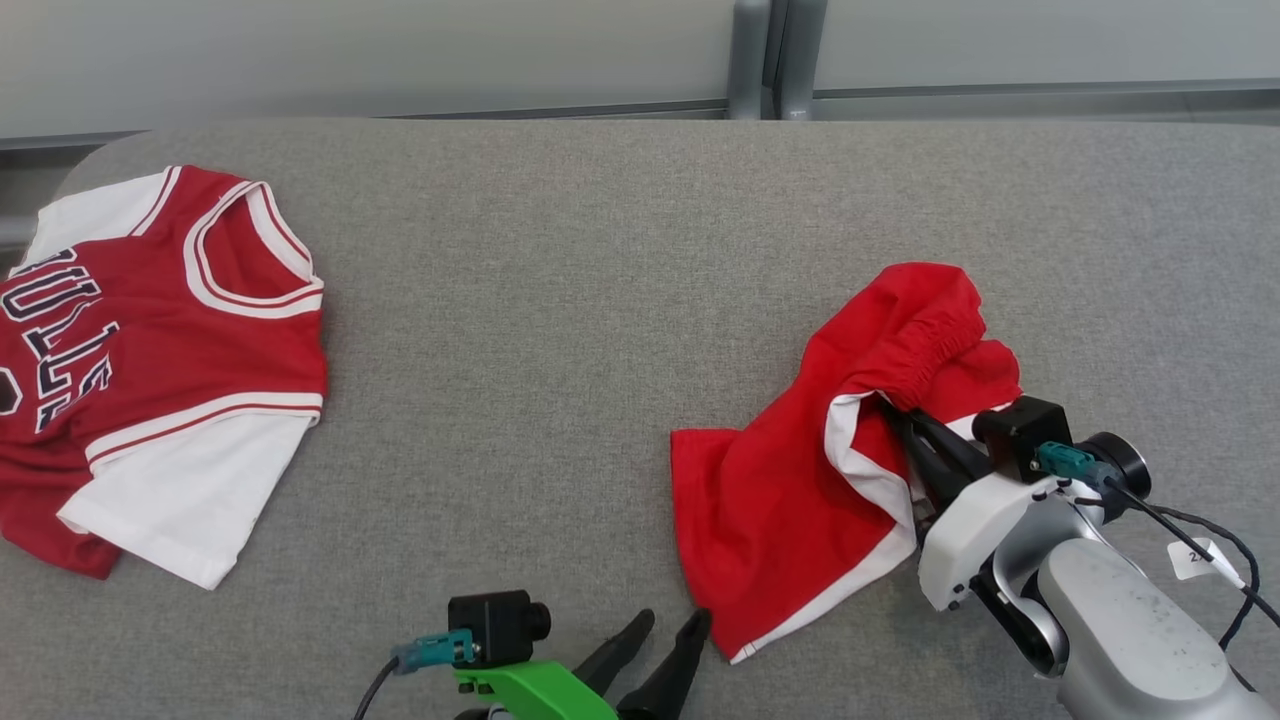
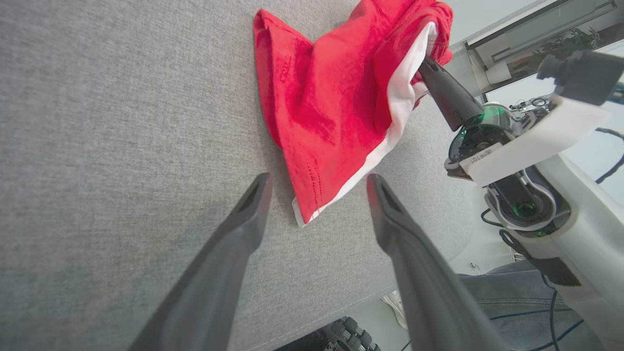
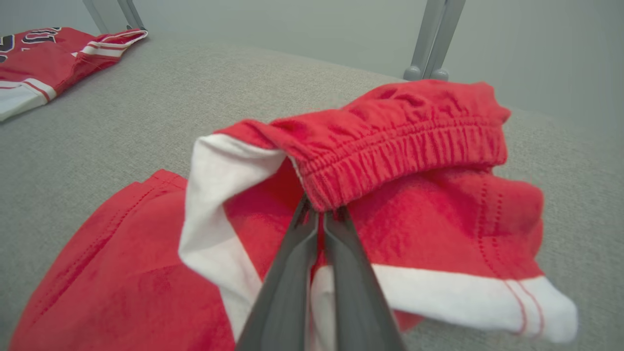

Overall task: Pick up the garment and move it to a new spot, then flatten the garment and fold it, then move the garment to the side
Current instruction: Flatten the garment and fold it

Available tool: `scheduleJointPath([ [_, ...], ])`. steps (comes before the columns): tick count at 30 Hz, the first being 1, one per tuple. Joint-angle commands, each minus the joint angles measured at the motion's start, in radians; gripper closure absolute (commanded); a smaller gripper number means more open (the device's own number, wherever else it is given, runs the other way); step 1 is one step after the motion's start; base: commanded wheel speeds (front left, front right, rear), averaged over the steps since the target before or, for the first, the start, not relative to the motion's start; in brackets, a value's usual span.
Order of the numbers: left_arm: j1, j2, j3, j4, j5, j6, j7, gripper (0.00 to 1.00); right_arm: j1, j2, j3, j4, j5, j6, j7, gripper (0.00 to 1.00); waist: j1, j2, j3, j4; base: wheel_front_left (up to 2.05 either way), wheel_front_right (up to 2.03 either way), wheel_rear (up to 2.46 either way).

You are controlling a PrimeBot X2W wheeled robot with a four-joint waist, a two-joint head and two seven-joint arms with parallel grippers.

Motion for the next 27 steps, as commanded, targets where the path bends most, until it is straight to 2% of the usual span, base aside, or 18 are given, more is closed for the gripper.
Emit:
scheduleJointPath([
  [1, -0.021, -0.002, -0.009, 0.006, -0.018, -0.004, 0.001, 0.00, -0.009, -0.009, 0.004, 0.003, 0.007, 0.000, -0.011, 1.00, 0.0000, 0.0120, -0.002, -0.003, 0.00, 0.00, 0.00],
  [7, -0.073, -0.002, -0.060, 0.056, -0.116, -0.007, -0.014, 0.00, -0.024, -0.029, 0.017, -0.009, 0.025, 0.000, -0.003, 1.00, 0.0000, 0.0120, 0.008, -0.017, 0.00, 0.00, 0.00],
  [13, -0.132, -0.001, -0.110, 0.146, -0.153, -0.014, -0.025, 0.00, -0.039, -0.056, 0.019, -0.031, 0.043, 0.000, 0.017, 1.00, 0.0000, 0.0120, 0.020, -0.031, 0.00, 0.00, 0.00],
  [17, -0.167, 0.007, -0.126, 0.227, -0.084, 0.009, -0.060, 0.00, -0.041, -0.067, 0.010, -0.048, 0.044, 0.000, 0.020, 1.00, 0.0000, 0.0120, 0.023, -0.037, 0.00, 0.00, 0.00],
  [27, -0.177, 0.002, -0.164, 0.329, -0.101, 0.007, -0.087, 0.00, -0.018, -0.086, -0.011, -0.106, 0.048, 0.000, 0.049, 1.00, 0.0000, 0.0120, 0.044, -0.040, 0.00, 0.00, 0.00],
])
